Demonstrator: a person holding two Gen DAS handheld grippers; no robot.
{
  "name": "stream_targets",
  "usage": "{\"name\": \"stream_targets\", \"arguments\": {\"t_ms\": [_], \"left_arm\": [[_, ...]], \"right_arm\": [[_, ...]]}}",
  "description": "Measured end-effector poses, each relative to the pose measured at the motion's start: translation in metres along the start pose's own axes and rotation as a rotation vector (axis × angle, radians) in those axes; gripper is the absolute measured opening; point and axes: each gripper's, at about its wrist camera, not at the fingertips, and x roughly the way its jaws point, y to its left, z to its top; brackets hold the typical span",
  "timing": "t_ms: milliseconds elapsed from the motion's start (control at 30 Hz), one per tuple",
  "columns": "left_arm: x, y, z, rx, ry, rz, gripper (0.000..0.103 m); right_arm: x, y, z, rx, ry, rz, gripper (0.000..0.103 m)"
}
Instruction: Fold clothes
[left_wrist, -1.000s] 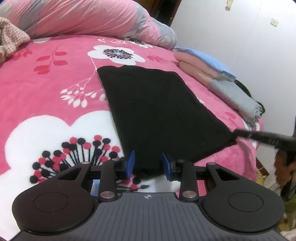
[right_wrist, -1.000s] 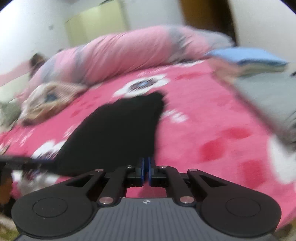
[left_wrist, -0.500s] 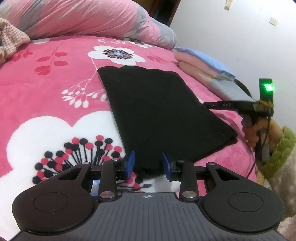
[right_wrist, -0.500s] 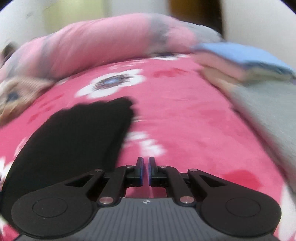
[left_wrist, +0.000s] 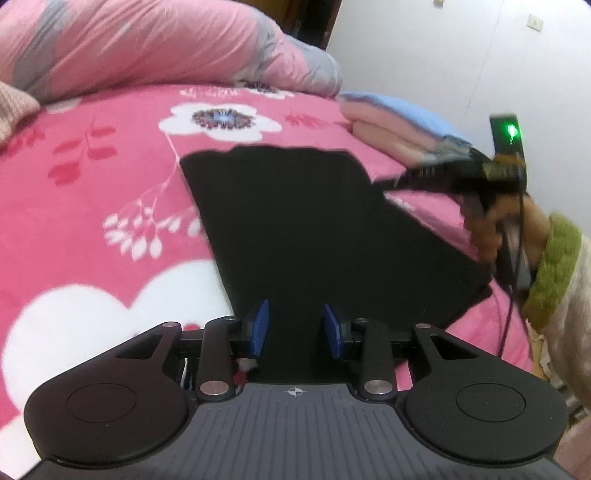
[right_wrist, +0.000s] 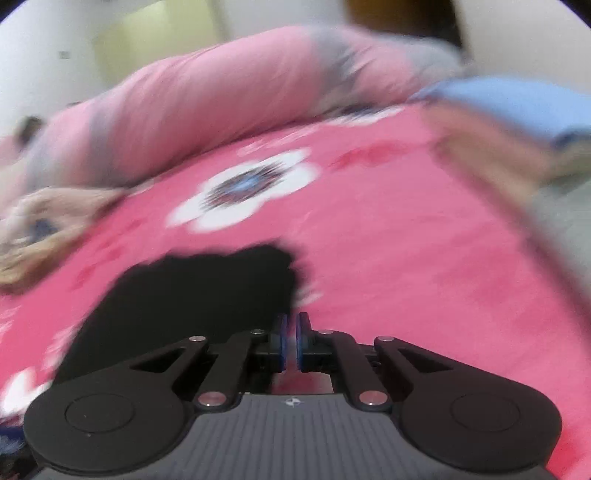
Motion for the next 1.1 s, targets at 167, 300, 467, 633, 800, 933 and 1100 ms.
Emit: {"name": "stream_targets", "arguments": {"t_ms": [167, 300, 467, 633, 800, 933, 1100], "left_arm": [[-0.002, 0.006, -0.001, -0.017, -0.001, -0.02, 0.033], [-0.001, 0.008, -0.002, -0.02, -0.002, -0.027, 0.033], [-0.002, 0.011, -0.002, -0.024, 0.001, -0.037, 0.033], [-0.001, 0.012, -0.002, -0.024, 0.003, -0.044, 0.033], [-0.001, 0.012, -0.003, -0.021, 0.0, -0.04, 0.033], [-0.001, 0.013, -0.003, -0.023, 0.001, -0.046, 0.033], [0.001, 0.014, -0.002, -0.027, 0.003, -0.05, 0.033]], "right_arm": [[0.01, 0.015, 0.012, -0.059, -0.009, 0.081, 0.004], [0.042, 0.007, 0.014, -0.034, 0.027, 0.004, 0.003], [0.029, -0.017, 0.026, 0.076, -0.035, -0.038, 0.004], [0.035, -0.008, 0.03, 0.06, 0.042, 0.174, 0.005], [0.07, -0.016, 0.03, 0.091, 0.04, 0.081, 0.001], [0.058, -0.025, 0.035, 0.138, -0.031, -0.013, 0.004], [0.045, -0.021, 0.03, 0.146, -0.003, 0.145, 0.004]]}}
